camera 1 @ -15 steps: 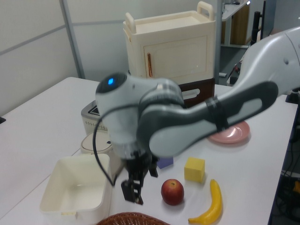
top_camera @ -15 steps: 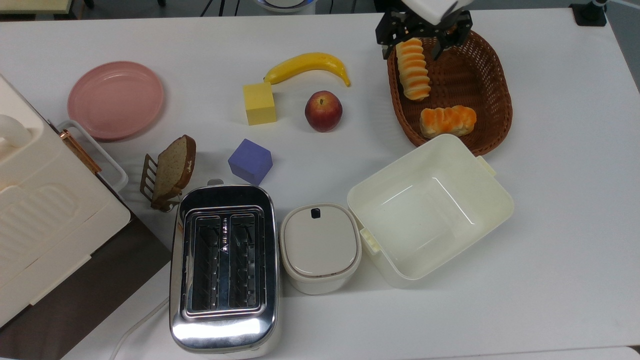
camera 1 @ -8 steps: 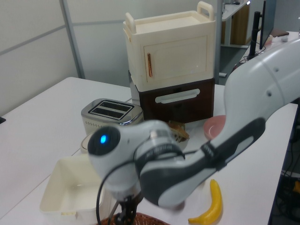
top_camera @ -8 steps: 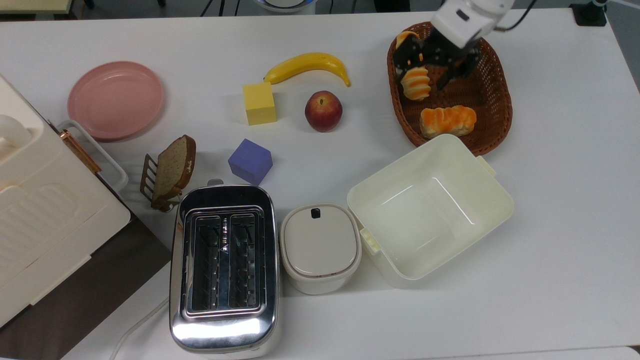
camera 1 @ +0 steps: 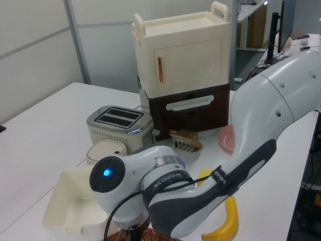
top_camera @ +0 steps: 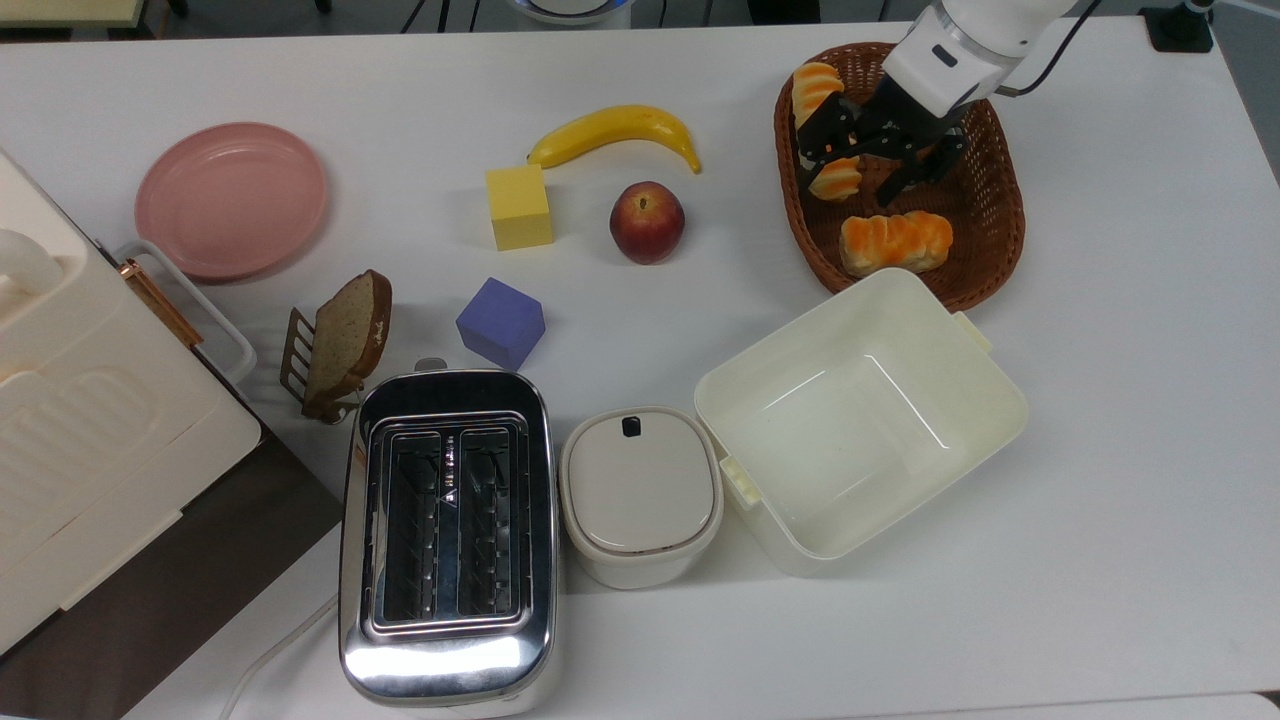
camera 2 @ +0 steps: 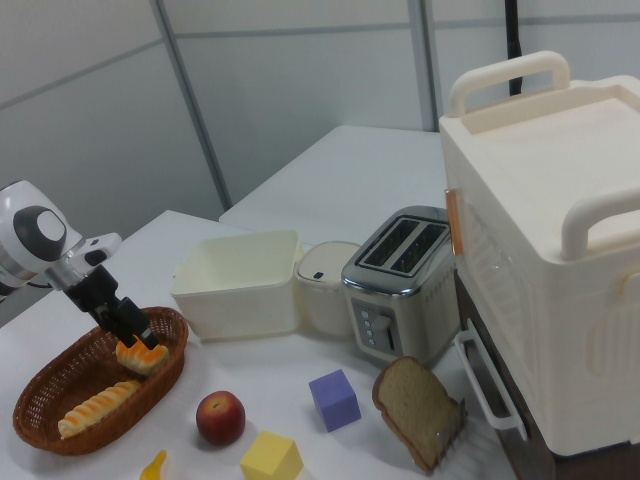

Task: Put the bread on the table
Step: 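Lower the gripper onto the striped bread roll in the basket, then close the gripper on the striped bread roll and lift it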

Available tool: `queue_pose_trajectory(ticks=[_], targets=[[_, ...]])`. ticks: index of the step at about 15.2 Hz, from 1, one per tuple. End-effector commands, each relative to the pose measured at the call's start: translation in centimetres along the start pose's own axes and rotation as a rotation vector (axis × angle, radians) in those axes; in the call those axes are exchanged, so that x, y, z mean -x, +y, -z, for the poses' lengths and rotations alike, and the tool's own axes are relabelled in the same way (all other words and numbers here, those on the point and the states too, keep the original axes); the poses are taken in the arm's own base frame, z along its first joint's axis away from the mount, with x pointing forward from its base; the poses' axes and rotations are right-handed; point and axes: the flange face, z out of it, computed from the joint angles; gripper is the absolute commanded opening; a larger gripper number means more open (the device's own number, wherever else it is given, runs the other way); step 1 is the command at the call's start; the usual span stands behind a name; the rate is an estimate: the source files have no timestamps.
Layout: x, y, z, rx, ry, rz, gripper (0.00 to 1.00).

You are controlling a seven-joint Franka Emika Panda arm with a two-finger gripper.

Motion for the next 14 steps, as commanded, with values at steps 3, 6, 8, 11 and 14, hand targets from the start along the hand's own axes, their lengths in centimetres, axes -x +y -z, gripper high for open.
queue_pose_trajectory(ticks=[3, 6, 8, 11, 14], targets=[[2.7, 1.7, 2.5, 0.027, -0.010, -0.096, 1.00], [6.7, 0.6, 2.3, 0.004, -0.088, 0.061, 1.00], [7.6, 0.4, 2.2, 0.000, -0.108, 0.075, 1.00], [9.0, -0.4, 0.5, 0.021, -0.138, 0.104, 1.00], [9.9, -1.1, -0.8, 0.033, -0.159, 0.130, 1.00]])
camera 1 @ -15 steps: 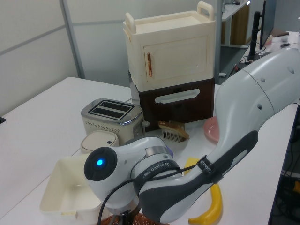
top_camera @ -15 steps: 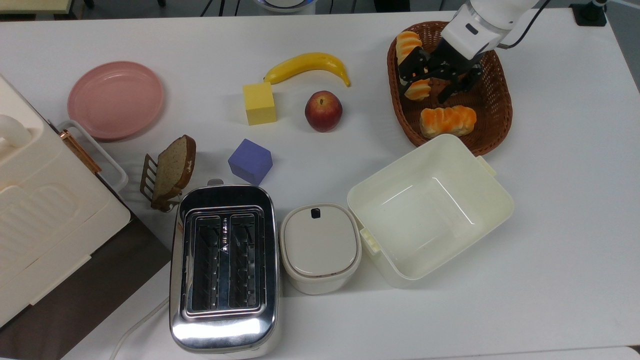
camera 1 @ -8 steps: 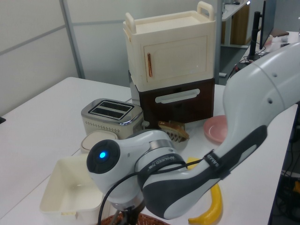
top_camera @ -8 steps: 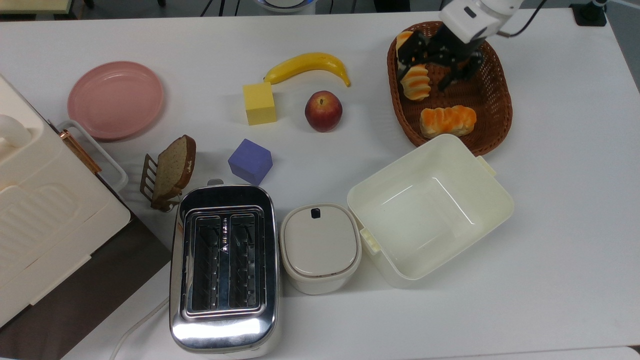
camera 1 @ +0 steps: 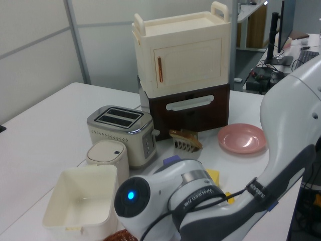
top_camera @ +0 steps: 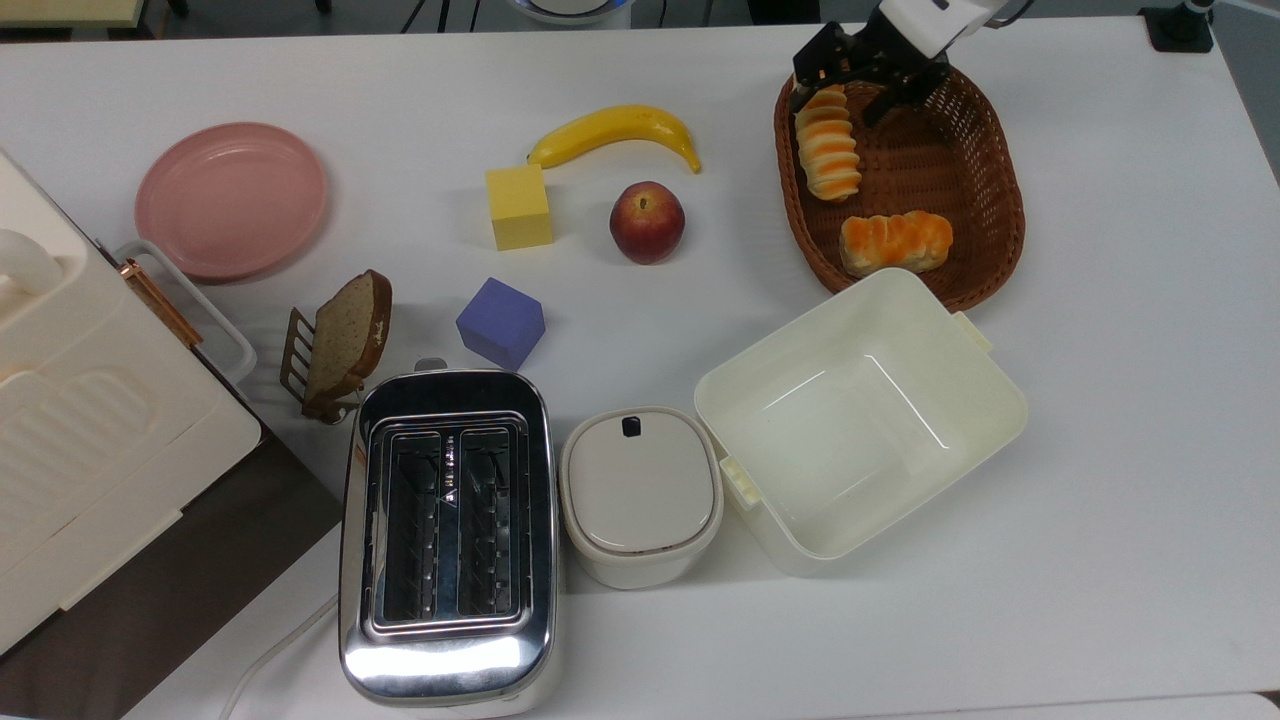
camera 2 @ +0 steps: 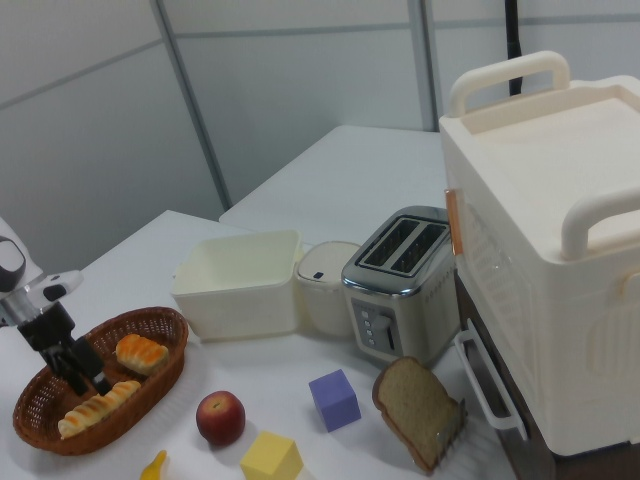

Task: Put the bread on the table
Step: 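Close the gripper on the striped bread roll and lift it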

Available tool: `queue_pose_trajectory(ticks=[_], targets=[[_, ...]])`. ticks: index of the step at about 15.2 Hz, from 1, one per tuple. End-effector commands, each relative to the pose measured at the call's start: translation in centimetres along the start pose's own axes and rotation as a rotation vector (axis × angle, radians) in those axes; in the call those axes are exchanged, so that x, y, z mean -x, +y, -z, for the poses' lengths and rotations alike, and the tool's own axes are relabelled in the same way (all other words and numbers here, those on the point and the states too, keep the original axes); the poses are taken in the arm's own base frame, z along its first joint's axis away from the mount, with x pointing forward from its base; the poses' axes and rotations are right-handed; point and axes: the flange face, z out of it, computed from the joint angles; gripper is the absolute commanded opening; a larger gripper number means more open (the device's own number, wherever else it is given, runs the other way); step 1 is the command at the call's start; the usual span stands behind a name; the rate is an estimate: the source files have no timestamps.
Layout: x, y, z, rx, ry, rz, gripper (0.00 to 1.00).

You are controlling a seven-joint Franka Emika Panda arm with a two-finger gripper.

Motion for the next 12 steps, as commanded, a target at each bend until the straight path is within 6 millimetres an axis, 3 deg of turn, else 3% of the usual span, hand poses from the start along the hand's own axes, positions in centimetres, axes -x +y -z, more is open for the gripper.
queue_pose_trajectory(ticks=[1, 6, 7, 8, 9, 11, 12], targets=[[1.1, 0.1, -1.2, 0.008, -0.032, 0.037, 1.00], [2.7, -1.2, -2.7, 0.027, -0.049, 0.077, 1.00], [2.7, -1.1, -2.8, 0.029, -0.050, 0.077, 0.86], [2.5, -1.0, -2.8, 0.025, -0.050, 0.068, 0.46], [2.5, -0.9, -2.7, 0.025, -0.049, 0.063, 0.29], [2.3, -0.8, -2.7, 0.023, -0.048, 0.059, 0.06], [2.3, -0.8, -2.7, 0.022, -0.047, 0.061, 0.00]])
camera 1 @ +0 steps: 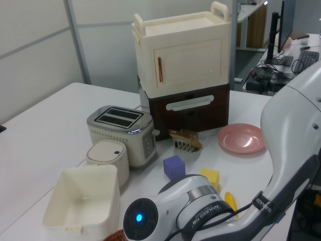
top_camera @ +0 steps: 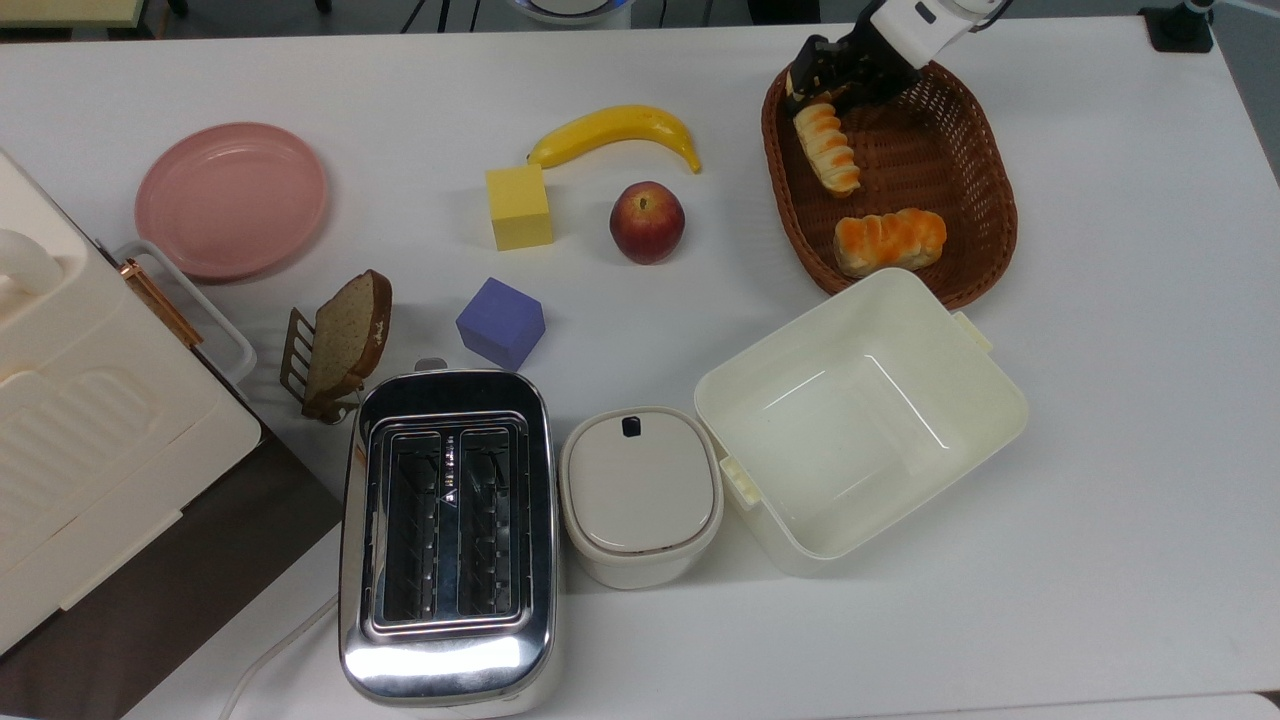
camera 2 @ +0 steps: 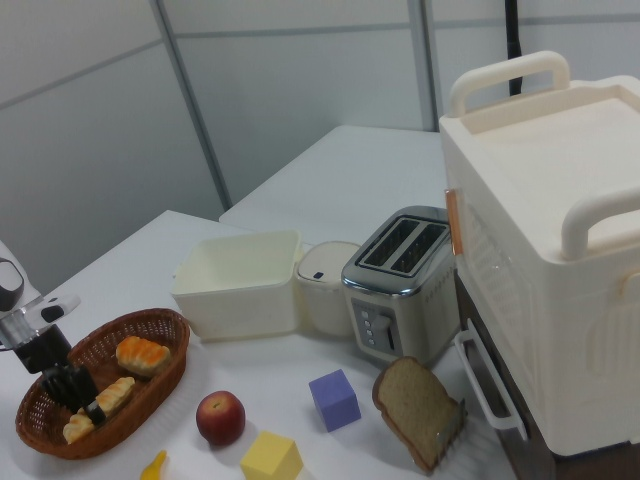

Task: Put the bread on the table
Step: 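Close the gripper on the striped bread roll and lift it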

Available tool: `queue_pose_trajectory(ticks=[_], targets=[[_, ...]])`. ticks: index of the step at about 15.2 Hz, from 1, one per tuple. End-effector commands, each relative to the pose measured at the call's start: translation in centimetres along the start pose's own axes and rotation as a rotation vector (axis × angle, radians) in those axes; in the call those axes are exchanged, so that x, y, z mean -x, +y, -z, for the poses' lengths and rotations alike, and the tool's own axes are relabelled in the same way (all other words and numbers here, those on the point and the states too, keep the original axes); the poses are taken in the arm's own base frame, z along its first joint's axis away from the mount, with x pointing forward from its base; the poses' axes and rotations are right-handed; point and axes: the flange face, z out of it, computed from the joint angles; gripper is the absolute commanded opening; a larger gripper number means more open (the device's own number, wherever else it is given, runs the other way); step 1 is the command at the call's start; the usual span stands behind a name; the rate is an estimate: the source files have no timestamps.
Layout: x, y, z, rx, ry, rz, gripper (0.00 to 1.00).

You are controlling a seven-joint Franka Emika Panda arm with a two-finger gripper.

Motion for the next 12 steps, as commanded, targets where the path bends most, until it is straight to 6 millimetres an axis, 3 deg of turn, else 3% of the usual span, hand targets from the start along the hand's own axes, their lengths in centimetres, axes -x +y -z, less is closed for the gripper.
queue_pose_trajectory(ticks=[1, 5, 10, 12], targets=[[0.3, 0.6, 0.1, -0.017, -0.005, 0.001, 0.00], [0.1, 0.8, 0.8, -0.023, 0.009, -0.015, 0.00], [-1.2, 4.2, 7.5, -0.070, 0.123, -0.121, 0.00], [-1.6, 5.8, 8.8, -0.068, 0.141, -0.152, 0.00]])
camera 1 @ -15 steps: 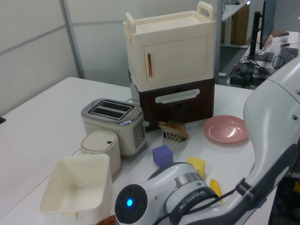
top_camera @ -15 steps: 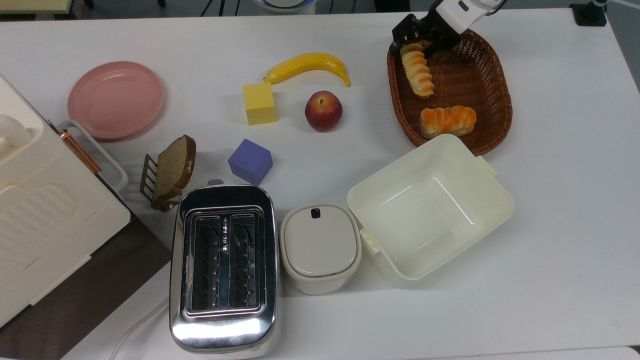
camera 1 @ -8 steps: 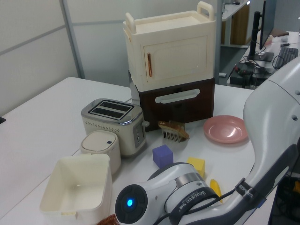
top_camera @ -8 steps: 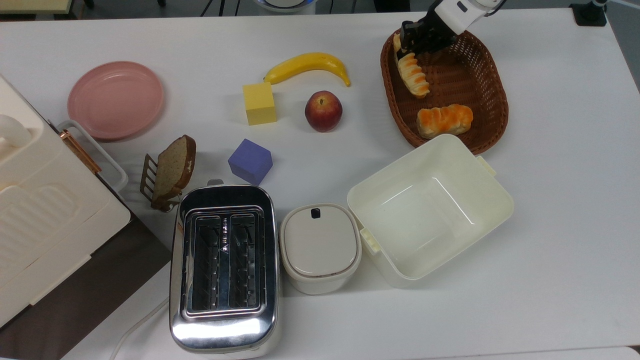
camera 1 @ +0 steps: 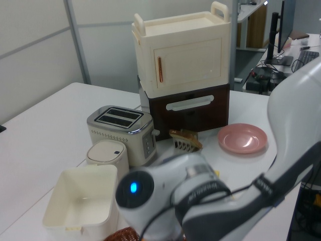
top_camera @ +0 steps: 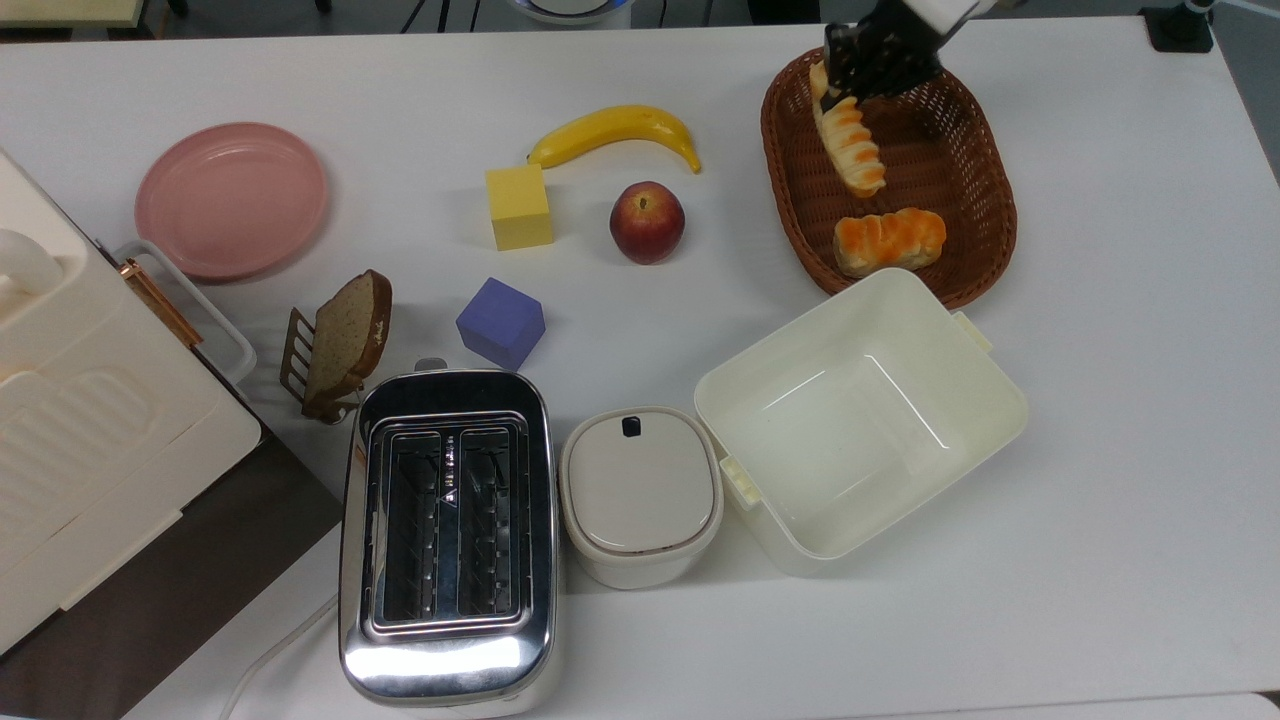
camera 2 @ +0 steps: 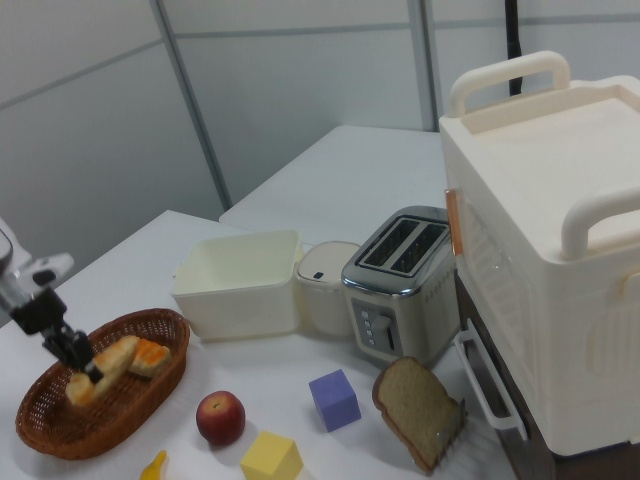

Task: Put the bread on the table
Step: 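Carry the bread roll out of the basket beside the apple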

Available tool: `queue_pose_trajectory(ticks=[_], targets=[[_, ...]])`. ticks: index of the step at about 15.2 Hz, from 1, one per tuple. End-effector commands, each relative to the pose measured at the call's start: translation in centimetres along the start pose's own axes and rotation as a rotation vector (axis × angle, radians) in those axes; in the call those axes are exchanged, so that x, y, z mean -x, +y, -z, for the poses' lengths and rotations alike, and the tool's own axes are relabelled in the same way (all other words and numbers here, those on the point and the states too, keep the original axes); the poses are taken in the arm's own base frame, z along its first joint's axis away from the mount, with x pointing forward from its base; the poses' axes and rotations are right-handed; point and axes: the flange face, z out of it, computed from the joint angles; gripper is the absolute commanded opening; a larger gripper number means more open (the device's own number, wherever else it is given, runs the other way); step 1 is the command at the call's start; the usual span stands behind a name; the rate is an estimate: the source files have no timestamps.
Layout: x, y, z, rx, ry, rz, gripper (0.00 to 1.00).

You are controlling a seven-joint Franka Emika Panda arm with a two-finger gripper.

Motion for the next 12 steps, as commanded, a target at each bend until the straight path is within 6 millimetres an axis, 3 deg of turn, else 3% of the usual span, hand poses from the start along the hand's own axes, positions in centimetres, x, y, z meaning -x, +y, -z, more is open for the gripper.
queue_pose_trajectory(ticks=[1, 4, 9, 11, 12], targets=[[-0.9, 3.7, 3.1, -0.005, 0.035, -0.081, 0.00], [-3.4, 8.2, 2.4, 0.000, 0.027, -0.167, 0.00], [-9.5, 20.4, 1.2, -0.027, 0.023, -0.295, 0.00], [-11.3, 23.7, 0.3, -0.054, 0.064, -0.318, 0.00], [-11.8, 24.4, -0.6, -0.060, 0.066, -0.323, 0.01]])
